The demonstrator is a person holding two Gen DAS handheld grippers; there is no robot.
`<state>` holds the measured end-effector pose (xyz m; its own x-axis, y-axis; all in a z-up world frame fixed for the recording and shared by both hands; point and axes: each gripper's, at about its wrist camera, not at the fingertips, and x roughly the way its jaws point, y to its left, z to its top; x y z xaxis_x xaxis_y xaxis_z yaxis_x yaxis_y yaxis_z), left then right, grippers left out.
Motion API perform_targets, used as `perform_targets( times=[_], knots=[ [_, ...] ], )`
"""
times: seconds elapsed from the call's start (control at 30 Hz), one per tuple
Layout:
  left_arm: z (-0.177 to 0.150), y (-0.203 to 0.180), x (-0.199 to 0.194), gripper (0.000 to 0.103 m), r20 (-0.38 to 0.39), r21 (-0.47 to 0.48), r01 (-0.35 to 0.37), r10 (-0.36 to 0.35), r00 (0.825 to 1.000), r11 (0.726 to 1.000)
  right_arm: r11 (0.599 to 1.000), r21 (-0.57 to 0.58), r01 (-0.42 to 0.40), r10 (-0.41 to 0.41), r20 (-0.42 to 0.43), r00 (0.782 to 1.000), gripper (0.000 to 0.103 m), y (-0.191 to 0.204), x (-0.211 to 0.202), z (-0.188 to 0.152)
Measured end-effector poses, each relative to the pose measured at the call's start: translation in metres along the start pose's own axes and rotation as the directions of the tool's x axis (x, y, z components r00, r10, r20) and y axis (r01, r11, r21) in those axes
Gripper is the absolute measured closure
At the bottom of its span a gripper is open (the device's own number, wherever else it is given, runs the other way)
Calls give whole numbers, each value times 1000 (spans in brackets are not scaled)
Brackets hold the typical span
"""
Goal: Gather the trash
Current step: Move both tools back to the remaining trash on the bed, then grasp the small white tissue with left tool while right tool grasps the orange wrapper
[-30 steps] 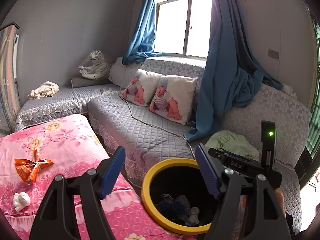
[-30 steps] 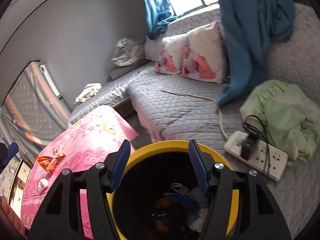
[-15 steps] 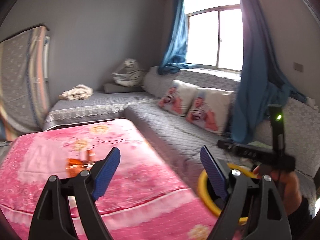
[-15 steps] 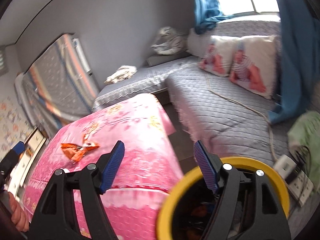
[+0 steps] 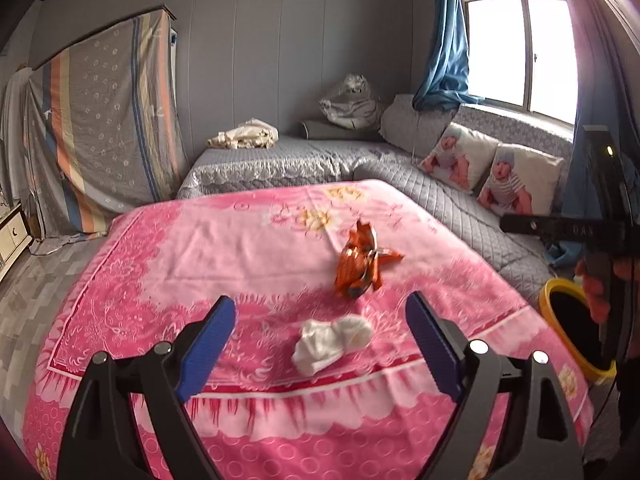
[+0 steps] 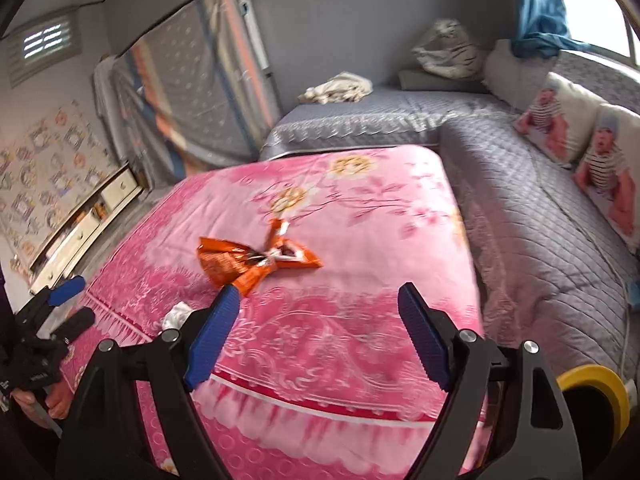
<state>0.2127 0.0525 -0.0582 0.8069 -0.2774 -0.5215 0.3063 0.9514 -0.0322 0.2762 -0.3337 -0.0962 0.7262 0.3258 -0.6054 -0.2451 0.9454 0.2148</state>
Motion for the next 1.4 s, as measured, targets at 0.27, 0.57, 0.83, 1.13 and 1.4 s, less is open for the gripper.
perform_targets(
  times=[0.27,0.57,0.83,1.13,1.4],
  knots=[
    [-16,1,39,19,-104,82,127,-118,987,988,995,-41,-87,82,-119,990,23,36,62,15],
    [-18,-2,86,19,-194,44,242,-229,954,969,994,-25,-108,100,-214,972,19,55,112,36],
    [-21,-8,114,19,-247,13,280,-269,931,960,997,57,-46,60,-282,957,16,42,152,40],
    [-27,-13,125,45,-280,20,268,-252,926,963,985,168,-50,108,-361,926,26,26,192,33],
    [-30,-16,122,56,-268,42,274,-254,930,961,977,190,-94,164,-394,904,29,38,206,42]
  ],
)
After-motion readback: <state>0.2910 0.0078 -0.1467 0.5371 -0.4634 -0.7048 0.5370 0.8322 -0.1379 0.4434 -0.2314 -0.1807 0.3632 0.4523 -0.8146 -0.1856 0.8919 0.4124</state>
